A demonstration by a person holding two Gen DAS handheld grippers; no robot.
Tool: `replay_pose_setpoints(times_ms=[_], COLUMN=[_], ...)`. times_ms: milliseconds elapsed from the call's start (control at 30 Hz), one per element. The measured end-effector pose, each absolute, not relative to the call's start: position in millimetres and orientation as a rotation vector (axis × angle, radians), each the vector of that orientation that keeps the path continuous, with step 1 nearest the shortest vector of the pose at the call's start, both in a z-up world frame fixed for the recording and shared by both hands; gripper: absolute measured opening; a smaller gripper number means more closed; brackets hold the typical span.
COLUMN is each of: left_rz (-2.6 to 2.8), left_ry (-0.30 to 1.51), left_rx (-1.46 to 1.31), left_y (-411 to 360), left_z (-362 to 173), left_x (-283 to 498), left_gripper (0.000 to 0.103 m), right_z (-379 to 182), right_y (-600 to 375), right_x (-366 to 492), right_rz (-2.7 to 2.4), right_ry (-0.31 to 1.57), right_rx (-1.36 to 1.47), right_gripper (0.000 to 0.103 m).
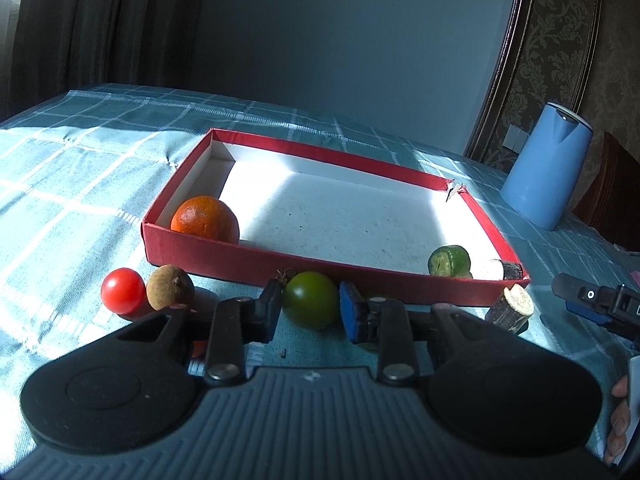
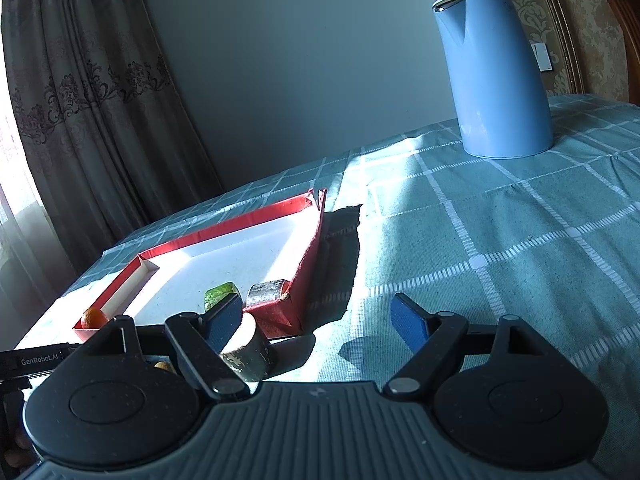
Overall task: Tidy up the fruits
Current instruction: 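Lower the green tomato into the tray and open the left gripper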
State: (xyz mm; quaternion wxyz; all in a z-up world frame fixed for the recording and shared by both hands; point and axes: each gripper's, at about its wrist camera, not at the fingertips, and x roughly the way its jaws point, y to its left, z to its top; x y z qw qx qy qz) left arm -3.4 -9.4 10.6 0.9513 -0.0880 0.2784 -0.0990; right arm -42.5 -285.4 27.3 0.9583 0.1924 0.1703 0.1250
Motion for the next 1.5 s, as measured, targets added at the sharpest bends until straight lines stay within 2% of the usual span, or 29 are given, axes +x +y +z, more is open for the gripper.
replay_pose_setpoints(times_ms=[267,533,633,1200,1233,1267,1333,1500], left_rz=[-0.15,-0.068,-0.03,0.002,0.0,-0.003,0.001,-0.025], left_ry=[0.457,0.402,0.393,0.496,0.492,0.483,0.442,0.42], left_rx=[-0.097,0.007,0.033,0.091,0.089,0.088,0.096,0.07], left_y=[-13,-21,-23,-32,-31,-31,-31,-24], left_z=[28,48,49,25,26,27,31,38], left_x=[-17,0,11,52,50,48,39,21], left_gripper=[0.028,0.028,0.028,0.029,0.034,0.048,0.057,0.057], right_z=[29,25,23,19,19,19,19,18], right_y=[-281,-258,-258,-270,-270,-270,-270,-270], right_x=[-47,-71,-73,-68,-68,-68,-68,-67], right_rz=[0.336,0.284,0.288,0.308,0.308,0.308,0.309,0.31], right_ry=[0.342,0.443,0.439,0.451,0.452,0.451,0.451,0.451], right_rx=[0.394,0.26,0.265,0.357,0.358,0.358,0.361,0.366], right_gripper=[0.081,0.082,0.087,0.087,0.087,0.087,0.087,0.087])
